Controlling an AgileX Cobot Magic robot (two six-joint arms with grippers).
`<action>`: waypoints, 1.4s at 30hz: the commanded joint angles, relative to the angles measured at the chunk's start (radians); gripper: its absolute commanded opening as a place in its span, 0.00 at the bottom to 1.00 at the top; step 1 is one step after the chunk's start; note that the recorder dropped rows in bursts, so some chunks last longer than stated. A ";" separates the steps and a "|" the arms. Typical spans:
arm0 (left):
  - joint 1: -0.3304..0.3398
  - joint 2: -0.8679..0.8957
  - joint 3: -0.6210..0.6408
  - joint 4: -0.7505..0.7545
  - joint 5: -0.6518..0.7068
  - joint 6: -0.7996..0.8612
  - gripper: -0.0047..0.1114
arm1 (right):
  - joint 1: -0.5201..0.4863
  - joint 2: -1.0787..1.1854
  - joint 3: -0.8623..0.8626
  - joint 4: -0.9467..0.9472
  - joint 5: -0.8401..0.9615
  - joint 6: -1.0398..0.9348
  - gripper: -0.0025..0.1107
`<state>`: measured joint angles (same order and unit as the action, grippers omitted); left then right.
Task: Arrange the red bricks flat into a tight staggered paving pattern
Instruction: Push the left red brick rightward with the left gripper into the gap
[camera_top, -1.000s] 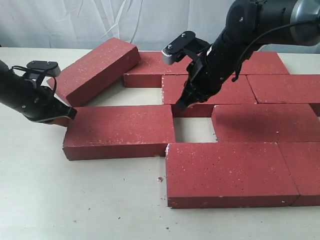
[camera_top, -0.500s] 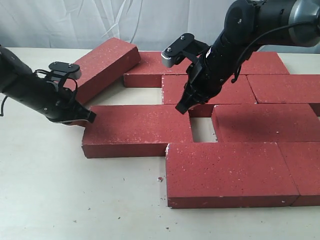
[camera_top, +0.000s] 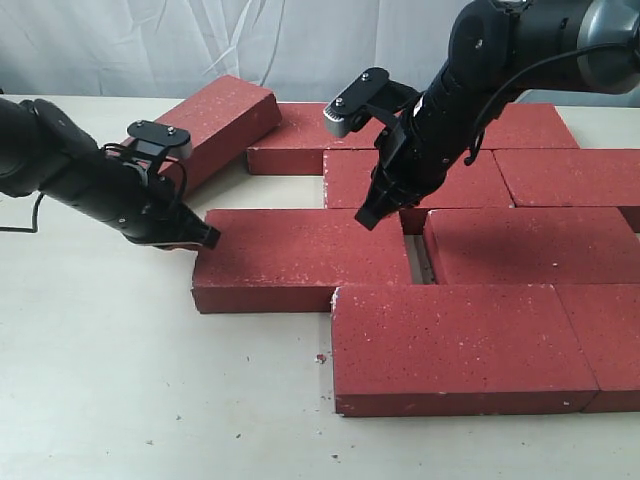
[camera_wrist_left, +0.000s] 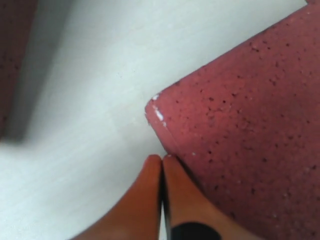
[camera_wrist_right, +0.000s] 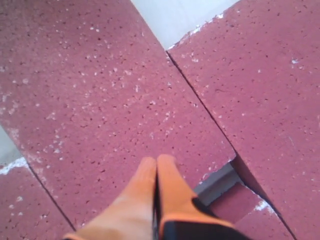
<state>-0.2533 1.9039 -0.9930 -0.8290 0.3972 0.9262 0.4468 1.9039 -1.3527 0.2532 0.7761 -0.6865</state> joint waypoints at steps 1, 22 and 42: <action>-0.021 0.017 -0.013 -0.028 -0.024 0.001 0.04 | -0.005 -0.004 0.003 -0.007 -0.001 0.000 0.02; -0.074 0.064 -0.056 0.034 -0.017 -0.010 0.04 | -0.005 -0.004 0.003 -0.009 -0.001 0.007 0.02; 0.010 0.016 -0.056 0.106 0.213 -0.082 0.04 | -0.005 -0.004 0.003 0.007 0.001 0.008 0.02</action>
<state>-0.2205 1.9303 -1.0462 -0.7254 0.5947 0.8512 0.4468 1.9039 -1.3521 0.2553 0.7776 -0.6767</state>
